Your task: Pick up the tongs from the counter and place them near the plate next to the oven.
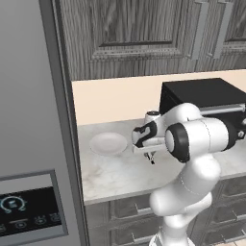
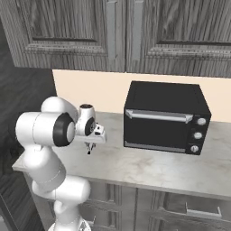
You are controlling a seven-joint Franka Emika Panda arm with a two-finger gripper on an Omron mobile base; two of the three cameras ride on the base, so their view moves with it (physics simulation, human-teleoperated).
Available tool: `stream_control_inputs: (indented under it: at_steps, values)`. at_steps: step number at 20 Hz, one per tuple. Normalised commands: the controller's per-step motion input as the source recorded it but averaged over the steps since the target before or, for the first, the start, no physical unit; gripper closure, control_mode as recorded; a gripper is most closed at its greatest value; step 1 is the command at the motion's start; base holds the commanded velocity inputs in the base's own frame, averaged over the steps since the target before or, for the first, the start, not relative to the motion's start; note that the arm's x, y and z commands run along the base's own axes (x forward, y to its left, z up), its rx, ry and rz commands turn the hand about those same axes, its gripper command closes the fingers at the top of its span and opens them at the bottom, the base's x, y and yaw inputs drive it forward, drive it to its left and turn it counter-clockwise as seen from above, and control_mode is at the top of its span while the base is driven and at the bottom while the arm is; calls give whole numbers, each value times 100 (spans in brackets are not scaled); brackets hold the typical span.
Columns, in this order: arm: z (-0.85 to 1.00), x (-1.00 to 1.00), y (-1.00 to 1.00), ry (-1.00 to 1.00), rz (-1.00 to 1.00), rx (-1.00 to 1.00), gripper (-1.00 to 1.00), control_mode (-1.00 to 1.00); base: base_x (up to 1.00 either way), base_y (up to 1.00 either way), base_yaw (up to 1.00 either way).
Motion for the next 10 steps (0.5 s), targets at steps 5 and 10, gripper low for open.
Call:
stream_control_inputs:
  at_steps: [5,10]
  values:
    - [-44,19,13,0,-9,0,100,-100,0,0,0]
    - [-28,3,2,-2,-8,0,-100,-100,0,0,0]
